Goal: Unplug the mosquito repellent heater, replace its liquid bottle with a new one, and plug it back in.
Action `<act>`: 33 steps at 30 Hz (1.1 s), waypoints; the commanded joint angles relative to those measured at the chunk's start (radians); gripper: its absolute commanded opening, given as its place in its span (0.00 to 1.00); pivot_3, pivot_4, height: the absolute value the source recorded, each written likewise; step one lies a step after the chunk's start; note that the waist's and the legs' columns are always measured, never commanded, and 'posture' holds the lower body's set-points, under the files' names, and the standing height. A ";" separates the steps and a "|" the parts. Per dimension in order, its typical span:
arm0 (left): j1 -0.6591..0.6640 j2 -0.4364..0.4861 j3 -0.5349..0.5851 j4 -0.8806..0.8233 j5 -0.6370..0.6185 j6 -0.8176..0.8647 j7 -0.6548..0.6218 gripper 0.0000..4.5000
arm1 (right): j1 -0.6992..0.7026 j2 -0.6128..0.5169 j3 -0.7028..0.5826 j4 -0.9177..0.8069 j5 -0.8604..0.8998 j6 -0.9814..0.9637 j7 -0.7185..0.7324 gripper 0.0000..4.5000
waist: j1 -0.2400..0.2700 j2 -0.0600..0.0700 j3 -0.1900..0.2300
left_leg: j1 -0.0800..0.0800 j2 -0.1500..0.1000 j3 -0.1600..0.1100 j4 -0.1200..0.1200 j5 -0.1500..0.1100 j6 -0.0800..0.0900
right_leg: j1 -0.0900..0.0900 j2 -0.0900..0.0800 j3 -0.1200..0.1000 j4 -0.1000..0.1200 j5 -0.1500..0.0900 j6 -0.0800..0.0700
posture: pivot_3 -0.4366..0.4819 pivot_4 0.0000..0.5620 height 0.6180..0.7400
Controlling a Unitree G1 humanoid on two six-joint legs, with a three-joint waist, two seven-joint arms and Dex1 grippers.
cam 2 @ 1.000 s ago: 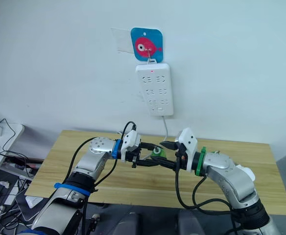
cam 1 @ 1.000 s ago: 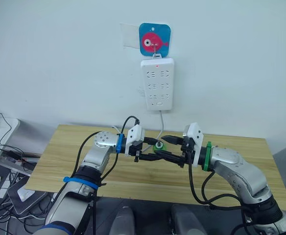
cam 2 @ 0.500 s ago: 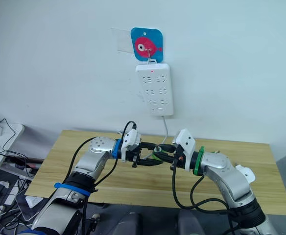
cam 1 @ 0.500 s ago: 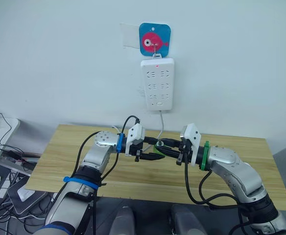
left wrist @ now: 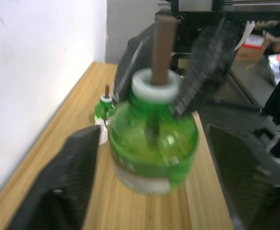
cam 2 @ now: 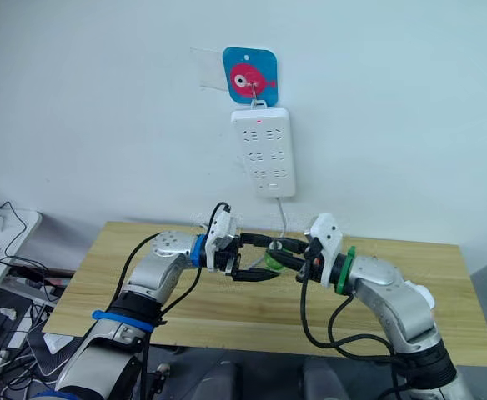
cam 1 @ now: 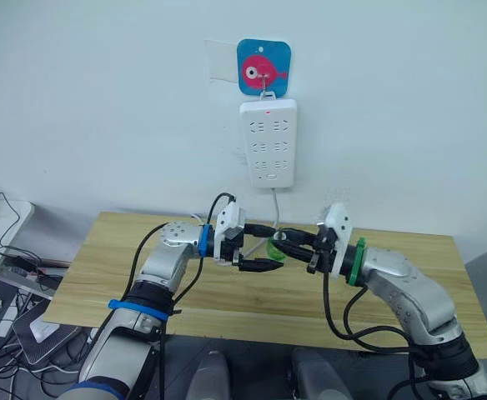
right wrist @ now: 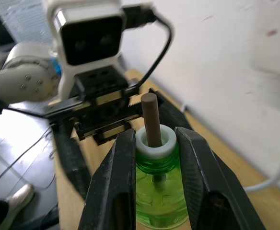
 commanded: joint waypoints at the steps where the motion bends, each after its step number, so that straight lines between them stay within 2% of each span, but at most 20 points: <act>1: -0.023 -0.022 0.039 -0.059 -0.057 0.057 0.025 1.00 | 0.024 0.030 -0.143 -0.091 0.152 0.097 -0.095 0.19 | 0.001 0.000 0.000 | 0.000 0.000 0.000 0.000 0.000 0.000 | 0.000 0.000 0.000 0.000 0.000 0.000 | 0.48 0.31 1.00; 4: -0.035 -0.054 0.074 -0.077 -0.096 0.127 0.085 1.00 | 0.036 0.086 -0.273 -0.113 0.295 0.179 -0.228 0.19 | 0.000 0.000 0.000 | 0.000 0.000 0.000 0.000 0.000 0.000 | 0.000 0.000 0.000 0.000 0.000 0.000 | 0.47 0.30 1.00; 8: -0.043 -0.097 0.093 -0.107 -0.117 0.159 0.148 1.00 | 0.039 0.164 -0.378 -0.122 0.474 0.233 -0.403 0.19 | -0.002 0.000 0.000 | 0.000 0.000 0.000 0.000 0.000 0.000 | 0.000 0.000 0.000 0.000 0.000 0.000 | 0.45 0.30 1.00; 12: -0.033 -0.143 0.081 -0.142 -0.088 0.065 0.191 1.00 | 0.023 0.254 -0.447 -0.109 0.648 0.217 -0.605 0.19 | -0.004 0.000 0.000 | 0.000 0.000 0.000 0.000 0.000 0.000 | 0.000 0.000 0.000 0.000 0.000 0.000 | 0.44 0.30 1.00; 17: -0.033 -0.210 0.076 -0.122 -0.032 -0.095 0.271 1.00 | 0.000 0.325 -0.465 -0.107 0.836 0.144 -0.807 0.19 | -0.008 0.000 0.000 | 0.000 0.000 0.001 0.000 0.000 0.000 | 0.000 0.000 0.001 0.000 0.000 0.000 | 0.44 0.30 1.00; 22: -0.039 -0.256 0.067 -0.101 0.010 -0.185 0.338 1.00 | -0.001 0.329 -0.444 -0.108 0.953 0.077 -0.910 0.19 | -0.017 0.000 0.000 | 0.000 0.000 0.001 0.000 0.000 0.000 | 0.000 0.000 0.001 0.000 0.000 0.000 | 0.44 0.29 1.00; 33: -0.060 -0.329 0.056 -0.063 0.042 -0.274 0.424 1.00 | 0.030 0.291 -0.359 -0.130 1.071 -0.002 -0.959 0.19 | -0.020 0.000 0.000 | -0.001 0.000 0.001 -0.001 0.000 0.000 | 0.000 0.000 0.001 -0.001 0.000 0.000 | 0.46 0.28 1.00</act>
